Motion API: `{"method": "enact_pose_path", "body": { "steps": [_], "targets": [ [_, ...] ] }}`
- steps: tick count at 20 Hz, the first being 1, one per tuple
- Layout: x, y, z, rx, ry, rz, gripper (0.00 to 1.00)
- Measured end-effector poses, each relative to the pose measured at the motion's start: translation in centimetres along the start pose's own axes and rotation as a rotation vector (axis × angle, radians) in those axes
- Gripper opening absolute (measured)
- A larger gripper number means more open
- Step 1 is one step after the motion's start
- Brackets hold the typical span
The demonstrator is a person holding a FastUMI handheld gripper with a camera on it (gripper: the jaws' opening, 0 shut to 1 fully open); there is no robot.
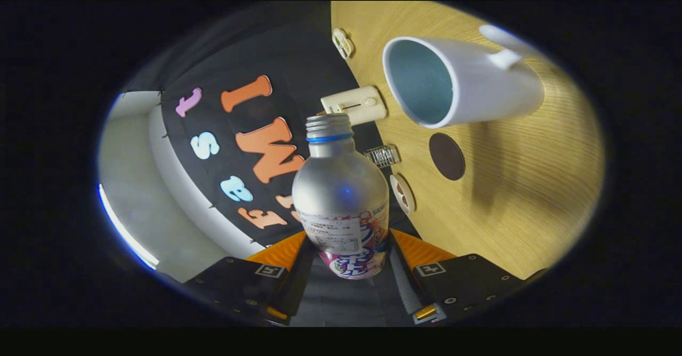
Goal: Take the bottle from table, then pour the juice into the cup, finally place the bottle on the coaster
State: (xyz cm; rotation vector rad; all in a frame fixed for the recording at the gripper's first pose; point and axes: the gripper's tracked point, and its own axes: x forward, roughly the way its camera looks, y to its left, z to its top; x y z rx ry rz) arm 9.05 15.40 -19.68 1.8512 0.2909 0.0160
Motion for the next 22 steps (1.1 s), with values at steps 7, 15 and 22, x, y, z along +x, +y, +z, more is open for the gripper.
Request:
{"method": "enact_pose_path", "body": {
  "steps": [7,15,22],
  "targets": [
    [-0.2,1.1,-0.4,0.086,0.019,0.042,0.73],
    [-0.5,1.0,-0.8,0.12,0.032,0.04,0.74],
    [-0.4,1.5,-1.0,0.159,0.04,0.055,0.74]
  ]
}}
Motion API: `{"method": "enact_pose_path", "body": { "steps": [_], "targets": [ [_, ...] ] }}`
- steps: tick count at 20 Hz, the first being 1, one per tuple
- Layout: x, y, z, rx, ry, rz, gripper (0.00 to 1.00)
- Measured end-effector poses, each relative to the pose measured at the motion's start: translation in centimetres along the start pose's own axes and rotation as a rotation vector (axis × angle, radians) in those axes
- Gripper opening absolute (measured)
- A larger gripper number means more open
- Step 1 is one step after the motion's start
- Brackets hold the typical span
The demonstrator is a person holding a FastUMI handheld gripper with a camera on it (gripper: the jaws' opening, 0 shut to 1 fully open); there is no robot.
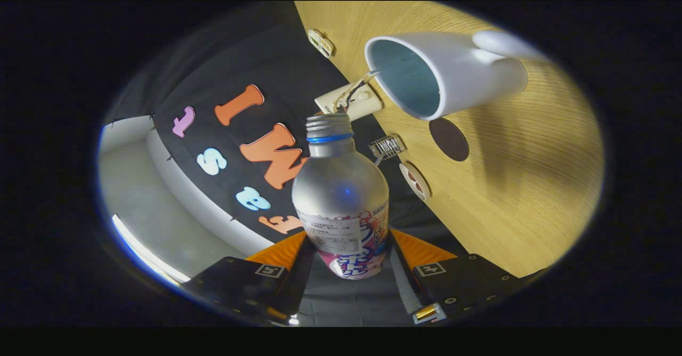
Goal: Take the bottle from table, then pour the juice into the cup, finally place the bottle on the coaster
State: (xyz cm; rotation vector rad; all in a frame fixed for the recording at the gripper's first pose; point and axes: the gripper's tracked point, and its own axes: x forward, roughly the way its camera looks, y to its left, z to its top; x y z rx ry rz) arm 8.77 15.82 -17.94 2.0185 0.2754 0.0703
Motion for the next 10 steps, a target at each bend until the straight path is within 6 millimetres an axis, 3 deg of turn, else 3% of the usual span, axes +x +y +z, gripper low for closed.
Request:
{"method": "enact_pose_path", "body": {
  "steps": [10],
  "targets": [
    [-0.06,-0.34,-0.79,0.032,0.01,-0.015,0.73]
  ]
}}
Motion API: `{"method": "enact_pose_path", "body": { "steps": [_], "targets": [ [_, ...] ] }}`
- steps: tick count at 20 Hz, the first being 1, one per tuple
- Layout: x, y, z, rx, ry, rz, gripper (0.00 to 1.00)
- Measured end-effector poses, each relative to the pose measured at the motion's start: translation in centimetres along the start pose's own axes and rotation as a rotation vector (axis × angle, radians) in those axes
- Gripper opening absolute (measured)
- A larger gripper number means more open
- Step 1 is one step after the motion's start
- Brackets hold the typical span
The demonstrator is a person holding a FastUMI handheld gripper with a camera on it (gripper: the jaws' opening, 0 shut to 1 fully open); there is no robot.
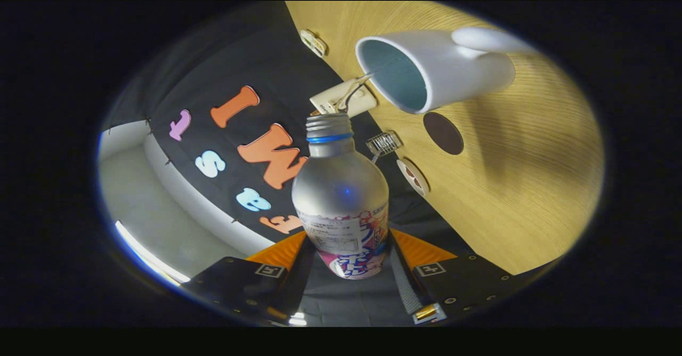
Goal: Take the bottle from table, then pour the juice into the cup, finally place the bottle on the coaster
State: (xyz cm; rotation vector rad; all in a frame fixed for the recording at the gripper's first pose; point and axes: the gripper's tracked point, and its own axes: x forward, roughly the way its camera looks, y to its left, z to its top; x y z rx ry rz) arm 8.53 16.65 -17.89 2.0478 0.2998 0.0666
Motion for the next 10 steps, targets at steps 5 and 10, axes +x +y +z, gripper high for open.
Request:
{"method": "enact_pose_path", "body": {
  "steps": [5,10],
  "targets": [
    [-0.27,0.53,-0.24,0.022,0.001,0.002,0.73],
    [-0.42,0.92,-0.36,0.053,0.004,0.001,0.73]
  ]
}}
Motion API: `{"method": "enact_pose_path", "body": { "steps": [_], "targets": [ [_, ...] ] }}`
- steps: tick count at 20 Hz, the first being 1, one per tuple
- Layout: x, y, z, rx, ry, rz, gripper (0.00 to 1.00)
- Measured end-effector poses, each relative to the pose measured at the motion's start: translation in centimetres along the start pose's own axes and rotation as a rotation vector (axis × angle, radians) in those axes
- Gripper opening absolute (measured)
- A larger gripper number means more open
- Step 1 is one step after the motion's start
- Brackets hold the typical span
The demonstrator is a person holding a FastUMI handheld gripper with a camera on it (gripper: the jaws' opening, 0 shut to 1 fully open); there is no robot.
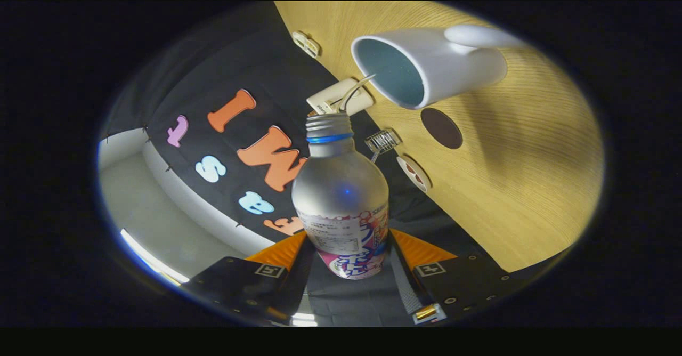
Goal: Take the bottle from table, then pour the juice into the cup, finally place the bottle on the coaster
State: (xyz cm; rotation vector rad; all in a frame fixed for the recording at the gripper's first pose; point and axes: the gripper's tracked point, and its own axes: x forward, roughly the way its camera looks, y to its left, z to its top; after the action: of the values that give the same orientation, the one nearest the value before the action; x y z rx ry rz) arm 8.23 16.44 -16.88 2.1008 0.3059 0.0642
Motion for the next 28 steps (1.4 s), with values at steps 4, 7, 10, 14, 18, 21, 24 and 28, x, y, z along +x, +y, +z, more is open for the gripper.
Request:
{"method": "enact_pose_path", "body": {
  "steps": [4,7,10,14,18,21,24,28],
  "targets": [
    [0.1,0.4,-0.1,0.015,0.003,0.007,0.74],
    [0.0,0.7,-0.2,0.033,0.001,0.011,0.74],
    [0.2,1.0,-0.3,0.054,0.003,0.016,0.73],
    [0.2,0.9,-0.8,0.081,0.02,0.01,0.73],
    [0.0,1.1,-0.7,0.097,0.018,0.013,0.74],
    [0.1,1.4,-0.8,0.112,0.02,0.015,0.74],
    [0.1,1.7,-0.9,0.127,0.032,0.021,0.74],
    [0.0,1.8,-0.9,0.145,0.038,0.025,0.74]
  ]
}}
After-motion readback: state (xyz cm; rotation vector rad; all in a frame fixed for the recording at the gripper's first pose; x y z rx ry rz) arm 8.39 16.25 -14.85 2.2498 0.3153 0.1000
